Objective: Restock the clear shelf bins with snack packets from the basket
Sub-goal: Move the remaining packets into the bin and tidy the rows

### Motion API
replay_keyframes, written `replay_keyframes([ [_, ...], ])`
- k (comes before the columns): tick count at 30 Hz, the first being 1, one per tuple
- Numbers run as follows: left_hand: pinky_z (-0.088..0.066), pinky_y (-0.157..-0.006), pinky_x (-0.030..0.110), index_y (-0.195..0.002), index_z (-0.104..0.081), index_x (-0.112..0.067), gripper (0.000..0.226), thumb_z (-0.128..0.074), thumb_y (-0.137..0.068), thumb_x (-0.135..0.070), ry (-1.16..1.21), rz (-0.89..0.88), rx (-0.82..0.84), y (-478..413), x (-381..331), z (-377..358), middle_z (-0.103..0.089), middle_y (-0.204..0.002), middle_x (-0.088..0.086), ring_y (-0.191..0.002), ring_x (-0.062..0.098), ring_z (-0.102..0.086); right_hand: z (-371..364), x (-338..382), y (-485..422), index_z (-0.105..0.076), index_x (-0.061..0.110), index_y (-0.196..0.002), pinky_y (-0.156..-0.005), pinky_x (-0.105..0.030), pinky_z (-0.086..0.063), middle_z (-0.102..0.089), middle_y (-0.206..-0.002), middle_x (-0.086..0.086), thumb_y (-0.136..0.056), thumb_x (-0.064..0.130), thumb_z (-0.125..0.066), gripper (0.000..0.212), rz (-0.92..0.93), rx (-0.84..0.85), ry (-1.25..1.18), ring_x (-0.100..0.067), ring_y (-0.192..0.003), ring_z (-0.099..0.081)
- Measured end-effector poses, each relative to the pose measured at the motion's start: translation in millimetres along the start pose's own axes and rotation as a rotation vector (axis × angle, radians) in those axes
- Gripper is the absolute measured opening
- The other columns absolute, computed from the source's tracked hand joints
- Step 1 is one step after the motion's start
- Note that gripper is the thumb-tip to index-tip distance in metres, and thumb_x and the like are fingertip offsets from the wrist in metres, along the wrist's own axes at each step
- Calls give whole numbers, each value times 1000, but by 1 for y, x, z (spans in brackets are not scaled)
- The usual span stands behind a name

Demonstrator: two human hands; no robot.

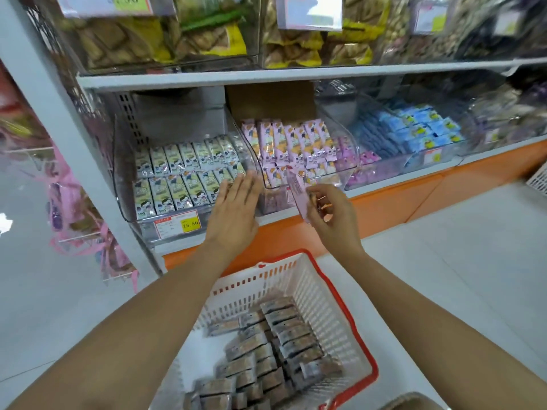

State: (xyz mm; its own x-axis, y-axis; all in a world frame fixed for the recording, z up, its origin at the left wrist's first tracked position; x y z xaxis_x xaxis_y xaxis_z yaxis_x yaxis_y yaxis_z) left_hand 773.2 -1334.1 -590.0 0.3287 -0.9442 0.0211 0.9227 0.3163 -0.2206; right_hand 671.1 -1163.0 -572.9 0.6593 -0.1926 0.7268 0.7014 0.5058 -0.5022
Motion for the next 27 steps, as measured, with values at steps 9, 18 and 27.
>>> replay_keyframes([
  [9,9,-122,41,-153,21,-18,90,-47,-95,-27,26,7,26,-5,0,-1,12,-164,6,-151,21,11,-20,1,-71,-60,21,-116,-68,-14,-48,-60,-102,-2,-97,19,-55,20,-13,-18,141,-12,-84,-58],
  [18,12,-121,43,-151,24,-19,91,-47,-94,-24,20,27,37,-5,0,-3,18,-162,6,-150,23,16,-60,-11,-104,-65,16,-117,-75,-32,-51,-58,-107,-12,-94,14,-59,24,-85,24,313,-24,-77,-61],
  [27,16,-119,42,-151,23,-20,94,-50,-93,-22,19,29,27,-6,1,-4,17,-163,6,-150,23,16,-82,-34,-112,-71,12,-103,-71,-31,-51,-67,-102,-17,-92,10,-57,18,-146,194,410,-31,-81,-65],
])
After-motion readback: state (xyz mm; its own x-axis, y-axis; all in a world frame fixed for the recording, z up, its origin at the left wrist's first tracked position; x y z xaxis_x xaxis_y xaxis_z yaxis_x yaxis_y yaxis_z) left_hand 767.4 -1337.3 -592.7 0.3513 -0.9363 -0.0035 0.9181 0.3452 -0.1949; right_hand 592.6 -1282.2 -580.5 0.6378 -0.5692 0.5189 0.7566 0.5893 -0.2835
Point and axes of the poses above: each hand's wrist, its own y-axis away from the middle knuckle, its own z-axis out of the back of the hand, x = y × z, the point moved 5 cm from there along -y, towards the middle knuckle
